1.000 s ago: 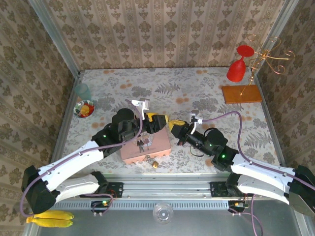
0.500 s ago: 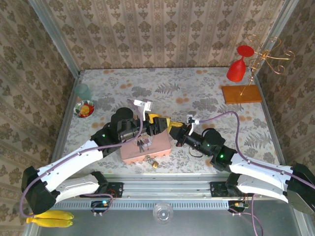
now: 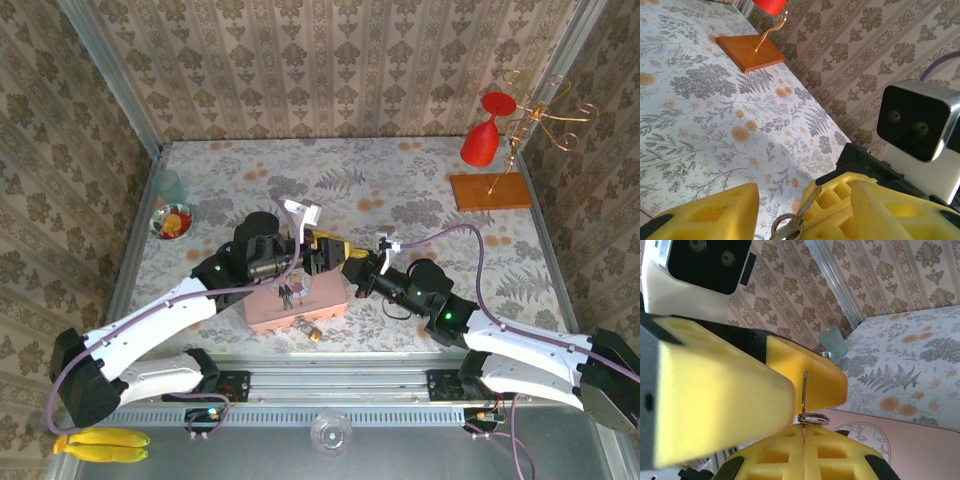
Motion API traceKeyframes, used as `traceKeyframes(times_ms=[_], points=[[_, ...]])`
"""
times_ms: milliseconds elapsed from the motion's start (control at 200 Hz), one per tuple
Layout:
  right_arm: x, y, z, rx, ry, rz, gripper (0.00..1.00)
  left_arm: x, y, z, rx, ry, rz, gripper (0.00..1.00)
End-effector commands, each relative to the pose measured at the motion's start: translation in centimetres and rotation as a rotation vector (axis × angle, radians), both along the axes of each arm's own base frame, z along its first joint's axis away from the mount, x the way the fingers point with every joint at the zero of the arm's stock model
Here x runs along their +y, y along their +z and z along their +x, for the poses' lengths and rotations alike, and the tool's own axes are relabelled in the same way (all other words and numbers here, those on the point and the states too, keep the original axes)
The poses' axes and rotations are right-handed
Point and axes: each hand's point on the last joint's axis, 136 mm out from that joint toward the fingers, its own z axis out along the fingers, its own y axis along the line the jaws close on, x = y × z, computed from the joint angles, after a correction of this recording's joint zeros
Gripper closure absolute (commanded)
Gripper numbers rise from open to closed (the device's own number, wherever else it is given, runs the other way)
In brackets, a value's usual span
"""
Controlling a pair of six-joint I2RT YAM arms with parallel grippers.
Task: Unlock the padlock with the key
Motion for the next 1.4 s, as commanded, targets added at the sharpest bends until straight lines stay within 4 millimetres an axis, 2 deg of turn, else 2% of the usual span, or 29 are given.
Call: traceKeyframes(times_ms=[0,140,270,400,610,820,960,1060,1215,1395], points=[[0.5,1.6,-0.3,-0.038,0.023,0.008,1.0,0.1,1.2,0.0,-0.028,-0.018,-0.003,0.51],[0.6,1.4,-0.2,-0.033,0.021,-0.001,1.0,0.4,1.1,0.5,-0.014,0.004,-0.012,0.61],[0.4,1.3,-0.2,-0.031,0.01,-0.005,1.0,0.6,1.1,0.9,-0.006,0.03,-0.014,0.74],[0.2,0.9,-0.1,-0.025,0.0,-0.006,1.0,0.4,0.5,1.7,0.031,0.069,-0.05,0.8],[-0.8,0.5,0.4,-0.017,-0.056,0.006,1.0,0.5,0.1,3.2,0.079,0.149,-0.062,1.0],[-1.8,0.0,0.8,-0.019,-0.114,-0.023,1.0,1.4,-1.1,4.7,0.145,0.281,-0.04,1.0],[-3.5,-0.9,1.5,-0.023,-0.203,-0.087,0.79,3.4,-2.4,6.1,0.192,0.435,0.02,1.0],[-4.5,-1.5,1.6,-0.086,-0.251,-0.159,0.7,5.4,-3.4,6.8,0.226,0.561,0.074,1.0],[-5.6,-3.9,2.7,-0.179,-0.328,-0.4,0.65,8.7,-5.9,7.5,0.315,0.762,0.177,1.0],[-5.7,-2.4,2.5,-0.25,-0.328,-0.398,0.62,8.7,-6.4,8.0,0.367,0.811,0.162,1.0]])
